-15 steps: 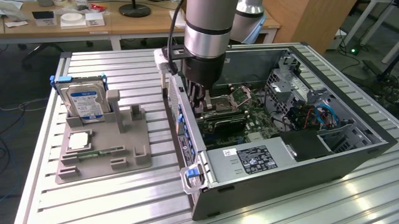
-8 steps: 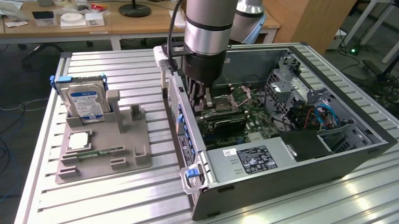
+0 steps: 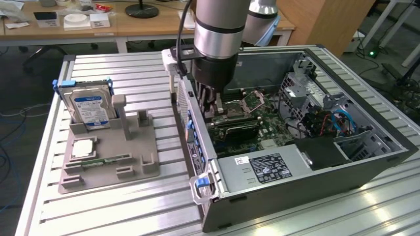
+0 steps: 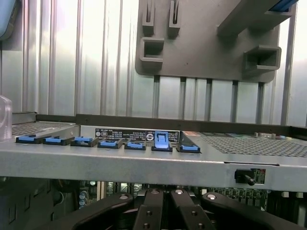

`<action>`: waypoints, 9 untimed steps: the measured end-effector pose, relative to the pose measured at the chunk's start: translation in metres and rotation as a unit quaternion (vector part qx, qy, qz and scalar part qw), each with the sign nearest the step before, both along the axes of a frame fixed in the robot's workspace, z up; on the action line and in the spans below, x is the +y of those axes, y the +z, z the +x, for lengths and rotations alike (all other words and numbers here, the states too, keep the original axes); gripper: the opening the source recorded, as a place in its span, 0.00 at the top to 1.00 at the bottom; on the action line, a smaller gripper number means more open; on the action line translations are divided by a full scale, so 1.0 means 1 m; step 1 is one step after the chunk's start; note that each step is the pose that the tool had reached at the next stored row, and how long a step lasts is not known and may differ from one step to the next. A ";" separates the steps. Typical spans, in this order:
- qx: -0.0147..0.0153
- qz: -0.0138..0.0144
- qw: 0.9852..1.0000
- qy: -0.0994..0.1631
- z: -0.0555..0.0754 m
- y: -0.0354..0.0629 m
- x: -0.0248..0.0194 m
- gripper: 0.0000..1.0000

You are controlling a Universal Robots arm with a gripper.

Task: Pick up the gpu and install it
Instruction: 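Press down on the gpu until it lock into place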

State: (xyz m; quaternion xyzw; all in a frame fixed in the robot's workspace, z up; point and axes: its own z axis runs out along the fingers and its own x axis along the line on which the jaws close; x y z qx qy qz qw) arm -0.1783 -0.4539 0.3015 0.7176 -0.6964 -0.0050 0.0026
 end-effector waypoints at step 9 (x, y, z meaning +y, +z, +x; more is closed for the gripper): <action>0.002 0.000 1.000 0.001 0.000 -0.0014 -0.0001 0.89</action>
